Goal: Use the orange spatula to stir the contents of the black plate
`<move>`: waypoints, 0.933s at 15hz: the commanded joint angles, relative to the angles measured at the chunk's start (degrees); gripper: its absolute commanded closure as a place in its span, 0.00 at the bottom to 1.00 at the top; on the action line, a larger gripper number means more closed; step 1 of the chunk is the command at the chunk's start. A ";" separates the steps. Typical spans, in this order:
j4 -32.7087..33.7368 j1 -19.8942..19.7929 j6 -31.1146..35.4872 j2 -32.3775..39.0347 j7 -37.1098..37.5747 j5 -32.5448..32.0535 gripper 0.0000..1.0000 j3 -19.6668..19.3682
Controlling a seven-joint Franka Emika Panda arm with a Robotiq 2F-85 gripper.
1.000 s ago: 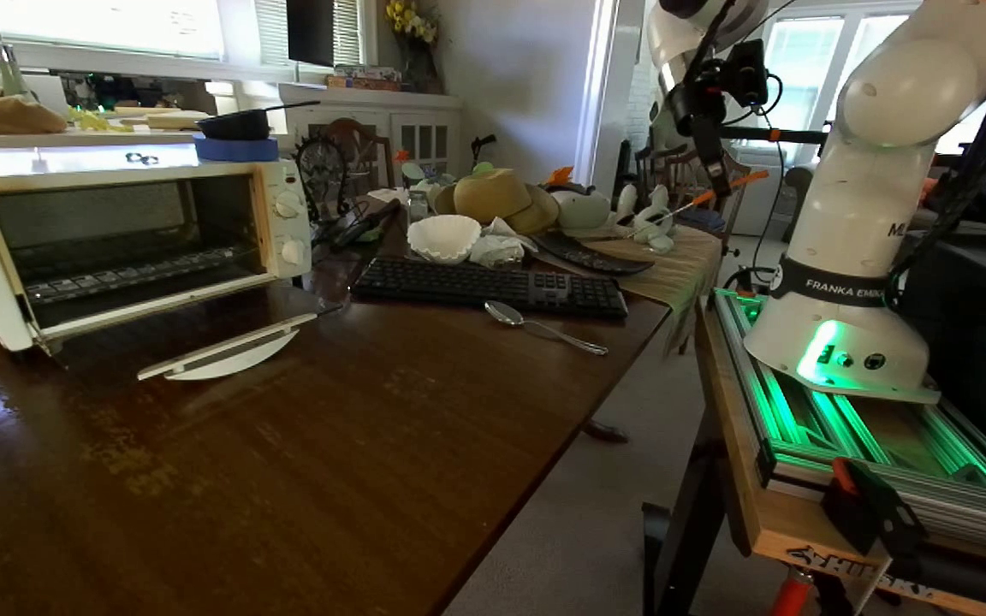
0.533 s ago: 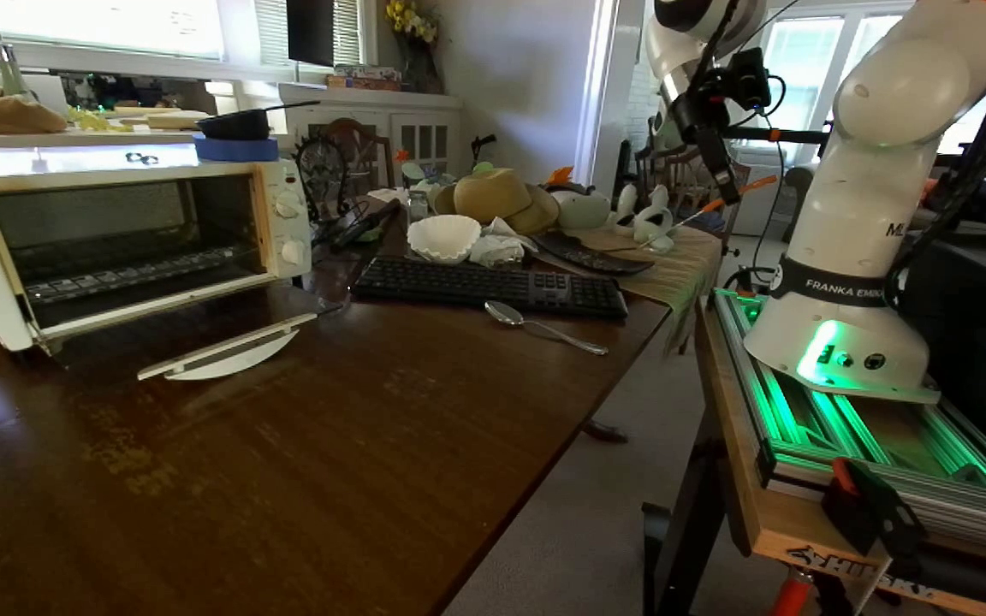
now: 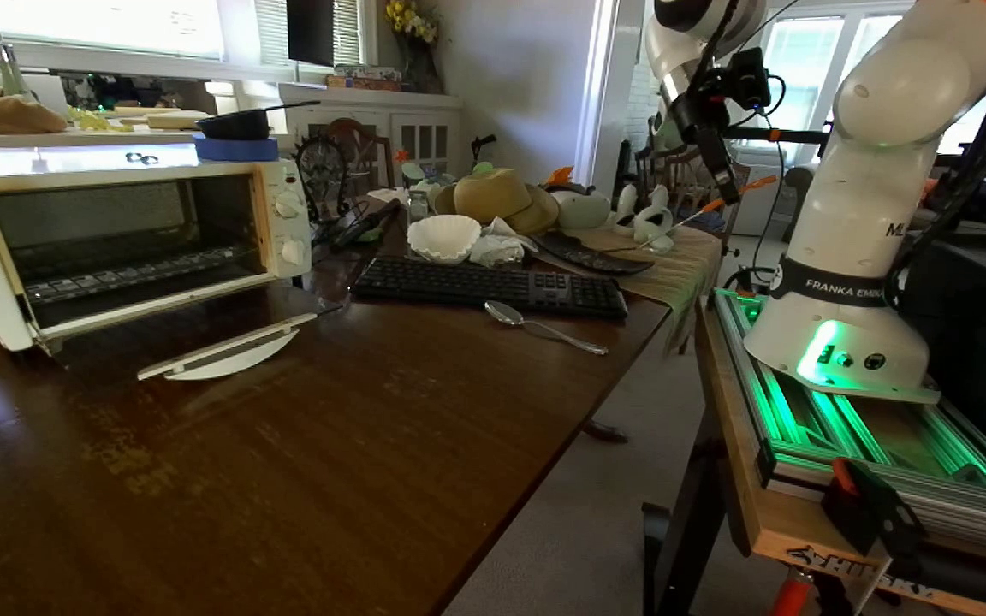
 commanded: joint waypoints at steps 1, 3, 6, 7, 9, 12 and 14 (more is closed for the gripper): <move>0.04 -0.17 -0.06 0.04 -0.06 0.07 0.78 0.18; 0.22 -0.31 0.24 0.29 -0.15 -0.03 0.95 -0.02; 1.17 -0.93 0.57 0.92 -1.30 -0.55 0.95 -1.21; 1.33 -1.14 0.78 1.00 -1.32 -0.69 0.95 -1.48; 1.65 -1.23 0.78 1.48 -2.51 -0.68 0.95 -2.28; 1.45 -1.14 1.18 1.91 -4.03 -0.86 0.95 -2.89; 1.41 -1.16 1.64 2.78 -4.40 -0.85 0.95 -3.10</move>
